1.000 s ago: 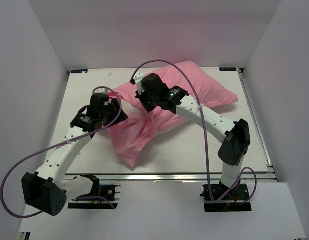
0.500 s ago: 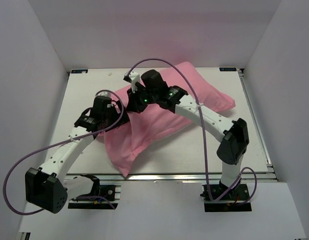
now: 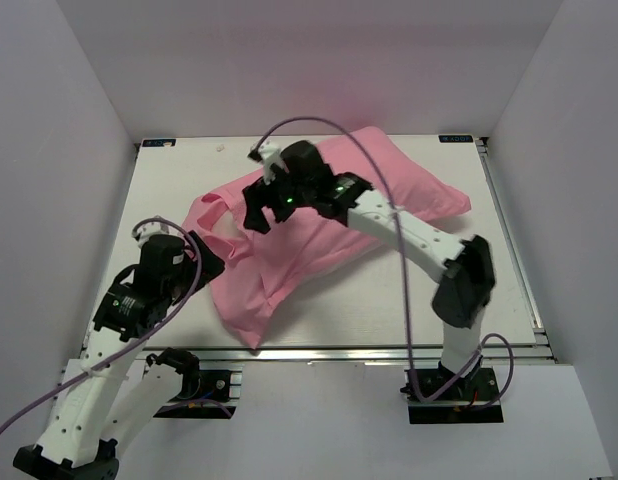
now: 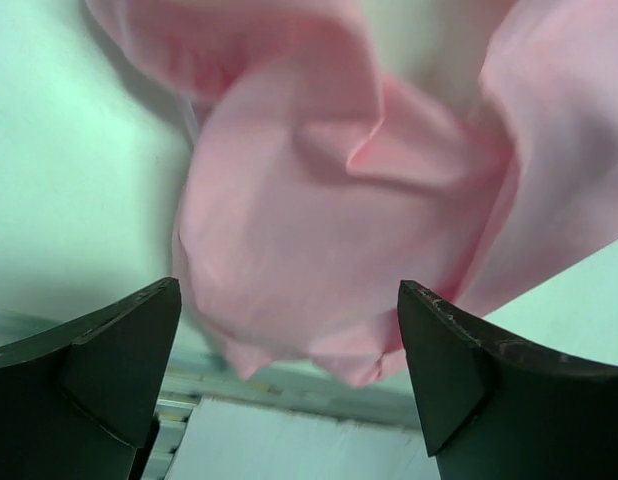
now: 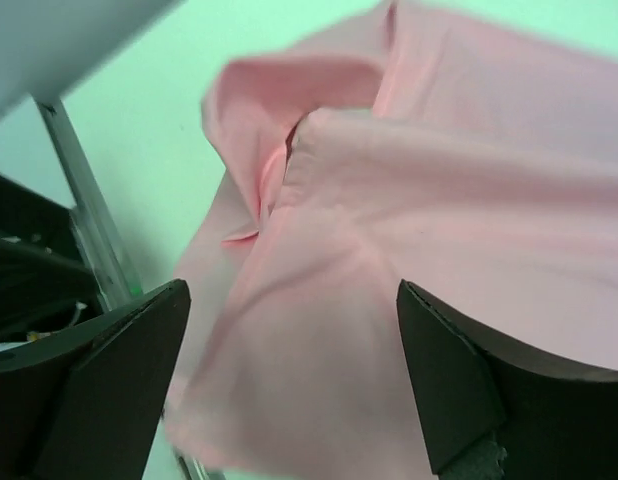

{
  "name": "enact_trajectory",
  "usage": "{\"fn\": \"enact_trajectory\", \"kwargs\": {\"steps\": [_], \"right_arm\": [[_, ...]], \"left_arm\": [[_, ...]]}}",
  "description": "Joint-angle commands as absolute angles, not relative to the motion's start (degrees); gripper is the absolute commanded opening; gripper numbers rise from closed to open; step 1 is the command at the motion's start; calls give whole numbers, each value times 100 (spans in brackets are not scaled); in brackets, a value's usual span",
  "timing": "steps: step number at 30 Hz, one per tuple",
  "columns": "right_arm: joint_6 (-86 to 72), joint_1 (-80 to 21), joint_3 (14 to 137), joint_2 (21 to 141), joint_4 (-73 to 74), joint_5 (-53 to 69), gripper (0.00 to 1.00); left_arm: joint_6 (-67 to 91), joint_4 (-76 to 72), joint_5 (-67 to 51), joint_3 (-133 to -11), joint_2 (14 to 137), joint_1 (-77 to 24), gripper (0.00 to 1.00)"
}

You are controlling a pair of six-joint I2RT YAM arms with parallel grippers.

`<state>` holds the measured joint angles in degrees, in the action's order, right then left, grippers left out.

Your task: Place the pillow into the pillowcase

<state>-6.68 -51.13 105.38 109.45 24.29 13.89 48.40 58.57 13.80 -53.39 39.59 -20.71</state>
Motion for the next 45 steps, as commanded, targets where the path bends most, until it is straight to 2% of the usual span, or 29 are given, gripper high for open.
{"fn": "enact_trajectory", "kwargs": {"steps": [1, 5, 9, 13, 16, 19, 24, 32, 34, 40, 43, 45], "right_arm": [[-729, -4651, 10179, 9784, 1943, 1467, 89], [-1132, -3704, 9204, 8888, 1723, 1302, 89], [-1502, -2604, 8202, 7957, 1644, 1090, 89], [-1871, -1461, 7201, 7454, 1661, 1389, 89], [-1907, -977, 6821, 7199, 1670, 1031, 89], [-1846, -713, 6627, 7137, 1854, 617, 89], [-1811, -229, 6504, 7066, 1978, 562, 89], [-1767, -62, 6363, 7119, 1863, 545, 89], [-1767, 104, 6363, 7145, 1863, 554, 89], [-1890, 465, 6320, 7260, 1828, 423, 89], [-1890, 632, 6258, 7304, 1854, 203, 89], [-1890, 659, 6196, 7321, 1872, 36, 89]], "left_arm": [[4528, 6038, 424, -4897, 4052, -2057, 98], [4036, 5951, -692, -4203, 3990, -2057, 98], [3534, 5476, -2421, -3359, 3780, -2065, 98], [3445, 5774, -2645, -3077, 3473, -2065, 98], [3585, 5994, -2584, -2700, 3200, -2065, 98], [3761, 5564, -2419, -2268, 3242, -2074, 98], [3980, 5150, -2110, -2259, 3744, -2074, 98], [4745, 4747, -1363, -2619, 3963, -2188, 98], [4834, 4413, -1161, -2610, 4332, -2285, 98], [5062, 3885, -353, -2944, 5719, -3418, 98], [4984, 3849, -160, -3243, 6564, -3577, 94], [4957, 3911, -10, -3392, 6986, -3586, 85]]}}
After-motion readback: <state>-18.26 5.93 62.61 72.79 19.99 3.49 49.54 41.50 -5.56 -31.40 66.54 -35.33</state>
